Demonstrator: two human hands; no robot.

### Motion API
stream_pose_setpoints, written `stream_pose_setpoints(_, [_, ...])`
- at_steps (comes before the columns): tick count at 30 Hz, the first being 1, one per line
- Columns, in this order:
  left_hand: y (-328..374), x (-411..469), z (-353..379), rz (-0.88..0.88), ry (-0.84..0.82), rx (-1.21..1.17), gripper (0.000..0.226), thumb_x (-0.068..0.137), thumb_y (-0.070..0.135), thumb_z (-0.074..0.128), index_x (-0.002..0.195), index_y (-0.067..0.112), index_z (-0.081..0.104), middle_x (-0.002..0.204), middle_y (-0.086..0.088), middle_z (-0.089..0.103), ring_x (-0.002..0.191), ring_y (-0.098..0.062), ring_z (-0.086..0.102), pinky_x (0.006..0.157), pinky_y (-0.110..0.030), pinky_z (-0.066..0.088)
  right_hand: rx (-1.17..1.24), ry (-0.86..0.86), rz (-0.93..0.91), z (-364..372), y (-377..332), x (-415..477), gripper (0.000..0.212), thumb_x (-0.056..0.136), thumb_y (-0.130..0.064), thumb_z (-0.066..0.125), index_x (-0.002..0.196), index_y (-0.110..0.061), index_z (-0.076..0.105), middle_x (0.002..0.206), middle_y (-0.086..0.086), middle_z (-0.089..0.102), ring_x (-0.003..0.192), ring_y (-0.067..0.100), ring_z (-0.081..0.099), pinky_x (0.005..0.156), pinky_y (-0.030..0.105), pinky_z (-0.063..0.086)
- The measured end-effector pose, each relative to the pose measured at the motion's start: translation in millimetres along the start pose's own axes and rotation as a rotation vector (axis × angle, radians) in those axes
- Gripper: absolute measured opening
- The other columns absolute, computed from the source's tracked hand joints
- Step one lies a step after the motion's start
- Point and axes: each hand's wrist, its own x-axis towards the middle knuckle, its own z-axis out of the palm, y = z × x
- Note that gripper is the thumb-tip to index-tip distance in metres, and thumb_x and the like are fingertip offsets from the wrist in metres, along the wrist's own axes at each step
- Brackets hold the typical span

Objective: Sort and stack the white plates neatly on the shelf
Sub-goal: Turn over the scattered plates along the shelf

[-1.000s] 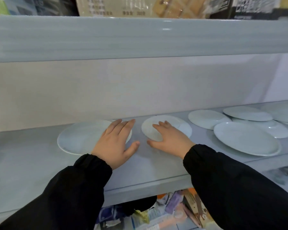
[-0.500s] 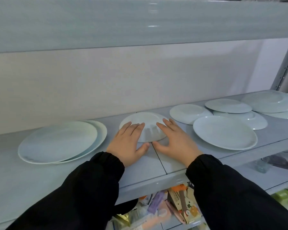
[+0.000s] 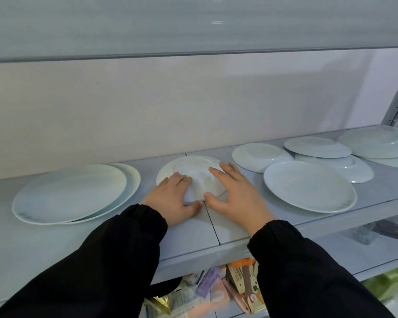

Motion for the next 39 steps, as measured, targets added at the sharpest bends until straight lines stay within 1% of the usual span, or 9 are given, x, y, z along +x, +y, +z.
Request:
stream_pose_setpoints(6, [7.8,-39.4,-8.8,-0.009,0.012,0.081,0.102,0.068,0.083,0.023,0.147,0.018,0.031,0.151,0.001,0.030,0.138,-0.018,0.034,0.110,-0.029,0.028,0.053,-0.013,-0.001,-3.9,-3.0,-2.6,0.086,0.072,-0.073,0.038,0.150,-0.037,0.041,0.164,-0.010,0.023,0.152,0.004,0.006,0.119,0.030,0.020])
stream_pose_setpoints(12, [17.5,-83.5,-19.3,0.051,0.097,0.145,0.089,0.075,0.079,0.037,0.136,0.014,0.046,0.134,-0.002,0.048,0.120,-0.023,0.052,0.097,-0.034,0.044,0.042,-0.046,-0.057,-5.2,-3.5,-4.4,0.066,0.088,-0.056,0.058,0.149,-0.039,0.039,0.165,-0.010,0.021,0.152,0.006,0.006,0.120,0.033,0.021])
stream_pose_setpoints(18, [28.3,-107.8,-26.6,0.080,0.066,0.237,0.085,0.068,0.080,0.045,0.122,0.015,0.054,0.116,0.000,0.054,0.104,-0.021,0.055,0.090,-0.033,0.047,0.046,-0.089,-0.077,-4.6,-2.3,-4.7,0.063,0.089,-0.056,0.058,0.147,-0.037,0.044,0.164,-0.010,0.024,0.151,0.006,0.013,0.119,0.032,0.022])
stream_pose_setpoints(23, [37.4,-125.1,-31.1,0.107,0.107,0.316,0.055,0.065,0.065,0.051,0.095,0.020,0.062,0.091,0.005,0.056,0.078,-0.015,0.059,0.062,-0.024,0.048,0.035,-0.123,-0.084,-5.8,-2.0,-6.1,0.060,0.089,-0.061,0.055,0.144,-0.039,0.047,0.163,-0.016,0.023,0.147,0.004,0.022,0.116,0.032,0.027])
stream_pose_setpoints(27, [43.8,-138.7,-31.4,0.109,0.098,0.333,0.038,0.054,0.030,0.068,0.089,0.017,0.061,0.085,0.001,0.055,0.070,-0.020,0.058,0.048,-0.029,0.048,0.025,-0.122,-0.086,-5.7,-0.3,-5.0,0.061,0.088,-0.062,0.056,0.144,-0.038,0.048,0.159,-0.015,0.030,0.145,0.006,0.027,0.115,0.032,0.028])
stream_pose_setpoints(29, [44.5,-147.0,-30.7,0.100,0.117,0.363,0.040,0.050,0.020,0.069,0.089,0.015,0.063,0.085,-0.002,0.057,0.069,-0.022,0.060,0.042,-0.032,0.047,0.025,-0.109,-0.104,-5.4,0.1,-5.0,0.060,0.089,-0.060,0.057,0.143,-0.035,0.051,0.156,-0.012,0.036,0.143,0.007,0.029,0.114,0.029,0.027])
stream_pose_setpoints(32, [42.8,-161.2,-30.9,0.154,0.149,0.406,0.035,0.058,0.021,0.060,0.092,0.012,0.064,0.088,-0.005,0.059,0.075,-0.024,0.062,0.037,-0.034,0.045,0.041,-0.093,-0.121,-6.4,-1.0,-6.0,0.054,0.090,-0.057,0.057,0.137,-0.030,0.056,0.147,-0.011,0.045,0.137,0.008,0.036,0.109,0.025,0.028])
stream_pose_setpoints(35, [41.4,-173.7,-35.4,0.198,0.185,0.438,0.035,0.068,0.020,0.050,0.097,0.010,0.065,0.091,-0.007,0.061,0.083,-0.026,0.064,0.038,-0.034,0.046,0.061,-0.104,-0.124,-6.6,-3.3,-5.8,0.054,0.087,-0.058,0.053,0.131,-0.029,0.060,0.138,-0.012,0.051,0.130,0.008,0.044,0.108,0.027,0.035])
stream_pose_setpoints(39, [35.4,-181.4,-54.6,0.187,0.215,0.437,0.046,0.066,0.023,0.047,0.107,0.010,0.064,0.097,-0.006,0.064,0.089,-0.024,0.066,0.042,-0.030,0.050,0.134,-0.105,-0.152,-10.2,-6.5,-7.0,0.051,0.085,-0.061,0.051,0.124,-0.030,0.063,0.128,-0.015,0.055,0.122,0.004,0.049,0.104,0.027,0.038])
